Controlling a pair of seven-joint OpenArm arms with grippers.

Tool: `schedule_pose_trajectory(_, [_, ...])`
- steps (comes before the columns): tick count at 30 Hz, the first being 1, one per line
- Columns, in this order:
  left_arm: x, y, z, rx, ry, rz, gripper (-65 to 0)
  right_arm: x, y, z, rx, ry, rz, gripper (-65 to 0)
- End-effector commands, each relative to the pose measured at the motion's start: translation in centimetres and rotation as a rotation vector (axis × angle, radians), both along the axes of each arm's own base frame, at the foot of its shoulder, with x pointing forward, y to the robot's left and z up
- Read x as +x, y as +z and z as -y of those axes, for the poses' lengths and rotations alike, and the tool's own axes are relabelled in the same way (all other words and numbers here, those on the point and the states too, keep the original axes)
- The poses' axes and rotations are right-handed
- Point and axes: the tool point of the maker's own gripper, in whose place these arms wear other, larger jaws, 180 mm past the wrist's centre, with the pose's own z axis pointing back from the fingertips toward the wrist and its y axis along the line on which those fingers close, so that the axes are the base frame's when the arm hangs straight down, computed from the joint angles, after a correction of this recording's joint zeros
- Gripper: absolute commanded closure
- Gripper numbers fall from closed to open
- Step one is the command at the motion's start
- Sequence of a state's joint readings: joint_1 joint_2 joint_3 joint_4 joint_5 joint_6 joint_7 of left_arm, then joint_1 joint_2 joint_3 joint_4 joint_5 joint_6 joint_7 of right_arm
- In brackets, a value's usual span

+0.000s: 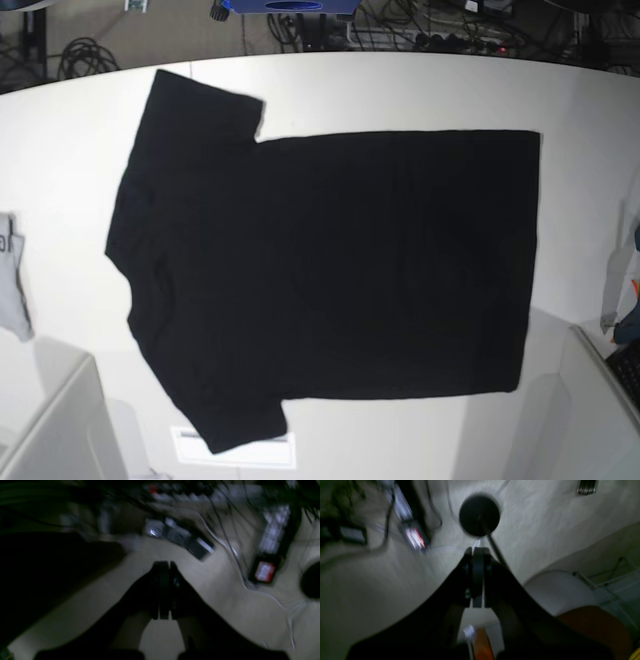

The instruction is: Fold the T-shirt properly

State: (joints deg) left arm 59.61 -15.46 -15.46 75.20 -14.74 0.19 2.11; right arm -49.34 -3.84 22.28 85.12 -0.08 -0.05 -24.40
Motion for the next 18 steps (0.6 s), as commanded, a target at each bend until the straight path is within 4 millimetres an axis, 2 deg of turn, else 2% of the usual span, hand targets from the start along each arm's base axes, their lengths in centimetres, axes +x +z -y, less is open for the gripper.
schedule_pose_trajectory(1, [1.3,1.9,-0.4,0.025,-0.009,0.065,0.0,1.6,1.7,2.0,-0.060,-0.011,0.058,0.0])
schedule_pose_trajectory(2, [2.8,3.7,-0.5,0.040,-0.020,0.118,0.0,3.1,3.3,3.5,-0.105,-0.031,0.103,0.0])
schedule_pose_trajectory(5, [8.0,7.7,-0.6,0.071,-0.069,0.264,0.0,8.2,7.5,5.8,-0.193,-0.065,0.247,0.0])
schedule_pose_trajectory(7, [11.6,10.2,0.1,0.080,-0.109,0.367,0.0,11.8,10.5,6.8,-0.237,-0.064,0.346,0.0])
schedule_pose_trajectory(9, [14.1,12.2,0.8,0.081,-0.138,0.444,0.0,14.5,12.4,7.0,-0.257,-0.061,0.424,0.0])
schedule_pose_trajectory(11, [16.4,14.0,1.8,0.076,-0.168,0.517,0.0,17.4,13.3,6.9,-0.257,-0.065,0.497,0.0])
schedule_pose_trajectory(13, [18.0,14.9,2.8,0.062,-0.187,0.569,0.0,20.1,13.6,6.5,-0.229,-0.048,0.547,0.0])
schedule_pose_trajectory(16, [19.4,14.4,3.3,0.043,-0.180,0.590,0.0,23.9,13.5,3.9,-0.103,0.070,0.578,0.0])
schedule_pose_trajectory(18, [19.6,13.9,3.3,0.037,-0.167,0.569,0.0,25.5,13.5,2.6,-0.005,0.120,0.577,0.0])
